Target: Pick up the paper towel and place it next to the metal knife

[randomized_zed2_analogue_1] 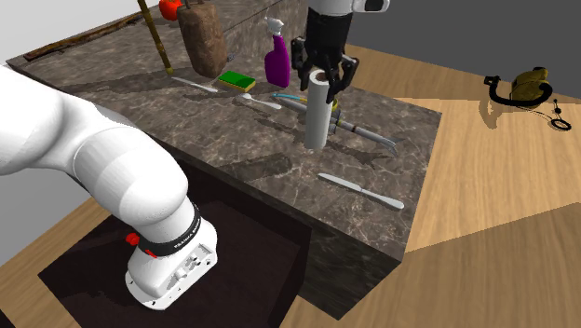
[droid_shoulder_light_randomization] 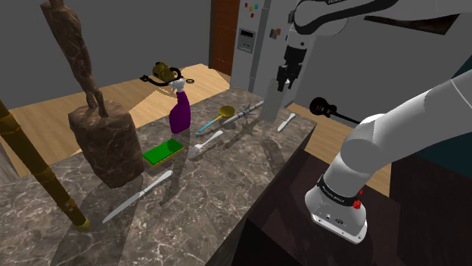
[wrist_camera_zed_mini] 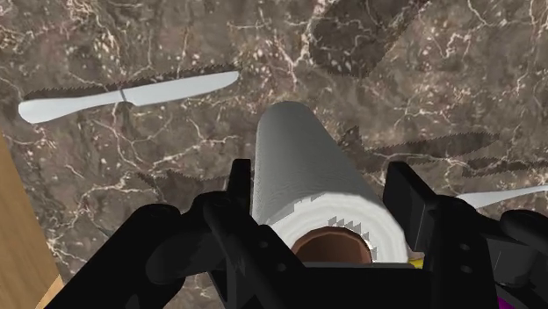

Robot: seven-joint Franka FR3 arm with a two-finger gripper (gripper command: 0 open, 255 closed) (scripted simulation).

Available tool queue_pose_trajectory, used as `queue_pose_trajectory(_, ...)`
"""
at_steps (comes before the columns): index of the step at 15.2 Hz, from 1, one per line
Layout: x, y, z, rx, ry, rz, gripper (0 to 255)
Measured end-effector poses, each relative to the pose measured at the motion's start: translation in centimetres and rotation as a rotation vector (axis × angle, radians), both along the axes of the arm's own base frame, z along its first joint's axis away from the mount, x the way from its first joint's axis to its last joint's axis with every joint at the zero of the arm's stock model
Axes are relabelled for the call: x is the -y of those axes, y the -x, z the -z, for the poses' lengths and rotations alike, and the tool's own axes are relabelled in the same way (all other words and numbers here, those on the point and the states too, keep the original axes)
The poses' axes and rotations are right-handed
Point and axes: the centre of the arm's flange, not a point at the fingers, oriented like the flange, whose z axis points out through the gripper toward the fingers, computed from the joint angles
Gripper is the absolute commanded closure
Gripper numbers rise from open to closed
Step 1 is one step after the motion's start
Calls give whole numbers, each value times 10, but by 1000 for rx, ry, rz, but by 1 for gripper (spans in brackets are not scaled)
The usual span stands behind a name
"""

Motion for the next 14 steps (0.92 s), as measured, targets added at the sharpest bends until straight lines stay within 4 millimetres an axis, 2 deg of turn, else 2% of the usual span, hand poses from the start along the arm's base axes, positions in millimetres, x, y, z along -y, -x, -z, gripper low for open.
queue_pose_trajectory(14, 0, 0, -74, 0, 0, 0, 255)
